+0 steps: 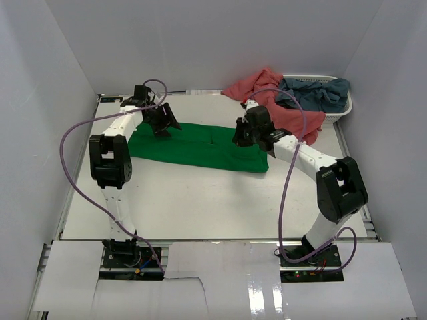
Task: Fold and stack the t-shirts
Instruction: Fold the other side of the tshirt into a rectangle, then rotate the tshirt 90 degrees
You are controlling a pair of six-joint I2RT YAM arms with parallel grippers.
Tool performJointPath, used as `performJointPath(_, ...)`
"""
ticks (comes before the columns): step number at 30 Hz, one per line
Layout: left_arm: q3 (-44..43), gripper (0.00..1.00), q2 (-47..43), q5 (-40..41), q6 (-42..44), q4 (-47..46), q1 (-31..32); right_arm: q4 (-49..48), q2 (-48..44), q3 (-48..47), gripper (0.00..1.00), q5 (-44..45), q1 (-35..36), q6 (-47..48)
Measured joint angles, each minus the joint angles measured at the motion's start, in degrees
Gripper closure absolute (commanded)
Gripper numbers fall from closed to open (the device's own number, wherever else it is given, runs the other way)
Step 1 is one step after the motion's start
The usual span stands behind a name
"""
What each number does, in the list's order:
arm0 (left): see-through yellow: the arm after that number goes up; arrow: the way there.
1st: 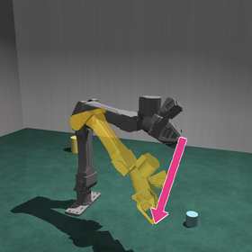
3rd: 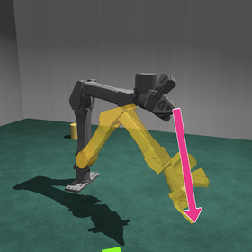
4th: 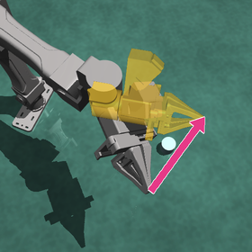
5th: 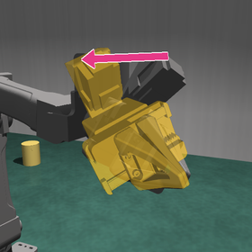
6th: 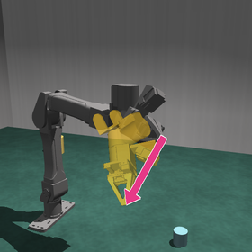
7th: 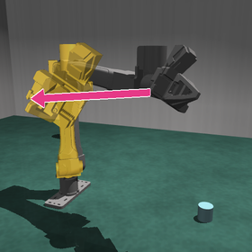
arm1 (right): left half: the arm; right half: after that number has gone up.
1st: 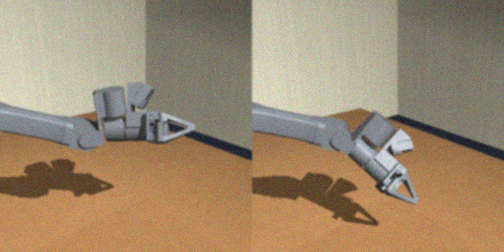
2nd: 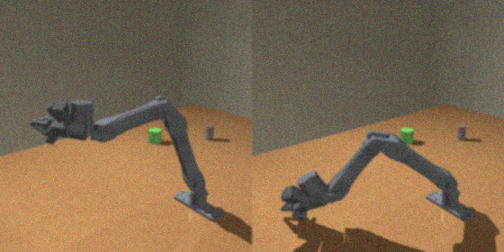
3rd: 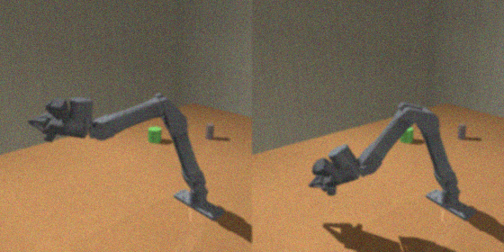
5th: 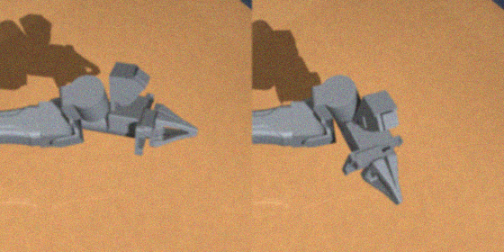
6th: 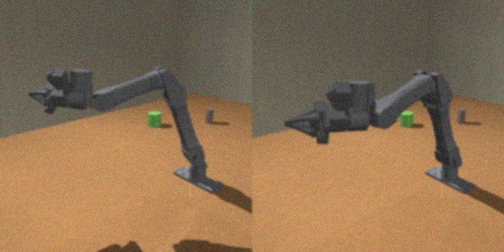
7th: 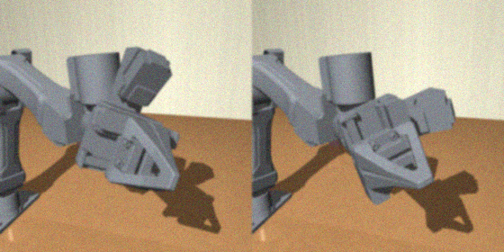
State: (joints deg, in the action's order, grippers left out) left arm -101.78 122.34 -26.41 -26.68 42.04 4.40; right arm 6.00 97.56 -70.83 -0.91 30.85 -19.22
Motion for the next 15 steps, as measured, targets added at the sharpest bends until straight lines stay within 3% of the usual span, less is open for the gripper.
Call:
performJointPath(8, -5.2, 0.3, 2.3, -1.0, 1.9, 0.6, -3.9, 5.9, -1.0, 8.9, 0.92, -0.7, 0.0, -1.5)
performJointPath(15, -9.7, 0.3, 8.8, -1.1, 3.2, 0.8, -7.1, 8.9, -1.1, 9.8, 0.92, 1.1, -0.1, -3.1)
